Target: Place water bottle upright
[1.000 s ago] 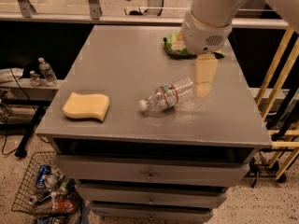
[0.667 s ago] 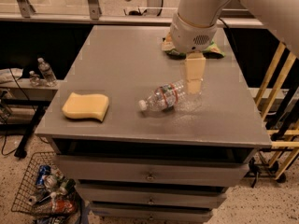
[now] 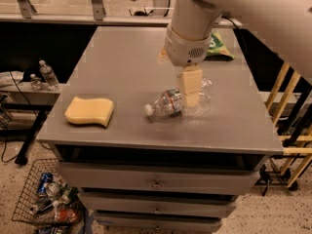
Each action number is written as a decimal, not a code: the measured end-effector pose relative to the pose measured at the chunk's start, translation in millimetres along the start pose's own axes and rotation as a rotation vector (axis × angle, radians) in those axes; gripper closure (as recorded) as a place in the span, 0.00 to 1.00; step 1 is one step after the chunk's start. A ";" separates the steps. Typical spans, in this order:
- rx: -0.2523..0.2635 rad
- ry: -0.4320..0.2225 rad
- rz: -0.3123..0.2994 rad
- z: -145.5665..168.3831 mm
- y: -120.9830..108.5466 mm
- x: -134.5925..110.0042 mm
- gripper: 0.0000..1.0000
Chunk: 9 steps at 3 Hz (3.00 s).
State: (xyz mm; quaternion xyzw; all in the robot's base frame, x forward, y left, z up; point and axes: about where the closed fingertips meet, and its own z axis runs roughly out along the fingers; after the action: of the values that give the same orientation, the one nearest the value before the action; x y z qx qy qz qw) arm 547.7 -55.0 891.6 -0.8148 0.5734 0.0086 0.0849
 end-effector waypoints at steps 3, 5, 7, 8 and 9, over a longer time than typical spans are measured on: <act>-0.148 0.105 -0.076 51.1 14.9 -6.3 0.00; -0.128 0.168 -0.061 46.0 11.8 2.4 0.00; -0.118 0.189 -0.077 48.5 6.5 5.1 0.43; -0.115 0.182 -0.085 47.0 6.4 6.0 0.65; -0.078 0.115 -0.087 34.8 6.3 9.7 0.88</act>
Offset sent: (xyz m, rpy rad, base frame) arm -0.0175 0.0104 -0.0625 -0.1848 0.1469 0.1080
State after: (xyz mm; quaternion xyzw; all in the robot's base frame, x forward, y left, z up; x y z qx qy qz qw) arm 548.0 -60.9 855.5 -0.8408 0.5405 -0.0195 0.0205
